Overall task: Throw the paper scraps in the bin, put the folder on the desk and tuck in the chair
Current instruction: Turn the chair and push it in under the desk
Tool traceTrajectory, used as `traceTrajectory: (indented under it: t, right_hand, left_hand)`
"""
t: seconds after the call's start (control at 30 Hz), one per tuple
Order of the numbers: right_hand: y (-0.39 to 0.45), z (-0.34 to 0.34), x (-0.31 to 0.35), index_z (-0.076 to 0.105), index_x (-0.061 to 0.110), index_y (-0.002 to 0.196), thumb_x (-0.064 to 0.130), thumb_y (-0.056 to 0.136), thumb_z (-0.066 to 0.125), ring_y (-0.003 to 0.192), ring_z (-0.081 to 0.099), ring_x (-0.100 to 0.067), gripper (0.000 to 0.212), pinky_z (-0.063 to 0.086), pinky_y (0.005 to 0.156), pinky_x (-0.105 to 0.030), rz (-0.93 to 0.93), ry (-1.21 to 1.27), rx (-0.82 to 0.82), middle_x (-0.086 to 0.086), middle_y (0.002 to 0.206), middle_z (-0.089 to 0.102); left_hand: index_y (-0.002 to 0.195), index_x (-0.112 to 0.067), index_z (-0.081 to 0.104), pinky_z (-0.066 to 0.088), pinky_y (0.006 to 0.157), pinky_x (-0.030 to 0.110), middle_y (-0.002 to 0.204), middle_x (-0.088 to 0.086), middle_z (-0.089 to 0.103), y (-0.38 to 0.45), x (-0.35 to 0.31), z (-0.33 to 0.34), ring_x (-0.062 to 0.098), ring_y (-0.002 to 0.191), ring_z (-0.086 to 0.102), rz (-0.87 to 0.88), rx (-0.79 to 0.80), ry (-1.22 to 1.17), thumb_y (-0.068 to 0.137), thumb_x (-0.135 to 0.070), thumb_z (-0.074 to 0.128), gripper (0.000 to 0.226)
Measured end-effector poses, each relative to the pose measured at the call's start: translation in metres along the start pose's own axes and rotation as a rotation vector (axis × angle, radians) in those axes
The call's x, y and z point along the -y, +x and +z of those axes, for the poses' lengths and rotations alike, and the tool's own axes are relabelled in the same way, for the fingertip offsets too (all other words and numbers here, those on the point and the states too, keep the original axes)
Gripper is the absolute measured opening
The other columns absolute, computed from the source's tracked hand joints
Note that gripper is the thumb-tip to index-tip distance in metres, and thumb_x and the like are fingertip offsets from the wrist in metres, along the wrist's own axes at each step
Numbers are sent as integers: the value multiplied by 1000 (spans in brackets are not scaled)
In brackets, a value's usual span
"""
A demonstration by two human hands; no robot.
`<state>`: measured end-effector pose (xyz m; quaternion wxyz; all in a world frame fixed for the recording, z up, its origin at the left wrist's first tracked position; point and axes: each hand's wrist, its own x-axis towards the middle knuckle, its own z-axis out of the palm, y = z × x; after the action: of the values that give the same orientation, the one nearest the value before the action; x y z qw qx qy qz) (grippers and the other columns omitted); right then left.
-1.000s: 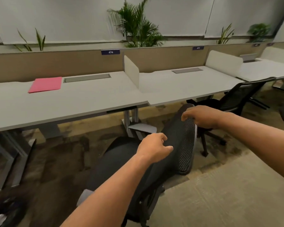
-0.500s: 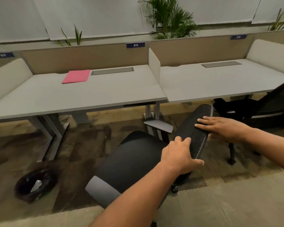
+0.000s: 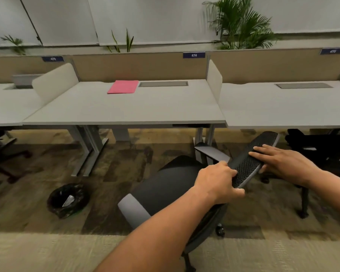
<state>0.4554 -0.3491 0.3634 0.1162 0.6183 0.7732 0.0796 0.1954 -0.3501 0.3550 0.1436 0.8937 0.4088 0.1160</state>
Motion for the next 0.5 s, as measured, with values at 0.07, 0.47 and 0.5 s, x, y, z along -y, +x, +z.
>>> traceTrajectory:
  t: [0.07, 0.47, 0.5]
  right_hand:
    - [6, 1, 5, 17, 44, 150, 49, 94, 50, 145, 23, -11, 65, 45, 103, -32, -1, -17, -13, 13, 158, 24]
    - [72, -24, 82, 29, 38, 148, 68, 88, 27, 138, 39, -22, 67, 51, 93, -42, -76, -4, -64, 10, 154, 35]
    - [77, -25, 90, 30, 36, 148, 65, 90, 31, 137, 41, -23, 64, 52, 92, -43, -71, 1, -68, 9, 154, 36]
  left_hand:
    - [127, -25, 62, 52, 69, 37, 102, 1, 58, -4, 10, -3, 23, 87, 59, 12, -29, 5, 77, -62, 57, 62]
    - [125, -31, 62, 53, 80, 35, 117, -9, 62, -34, 119, -33, 13, 98, 61, -41, -121, 40, 77, -72, 51, 64]
    - [124, -30, 63, 53, 81, 34, 117, -9, 62, -36, 129, -37, 12, 98, 61, -54, -128, 40, 76, -72, 51, 65]
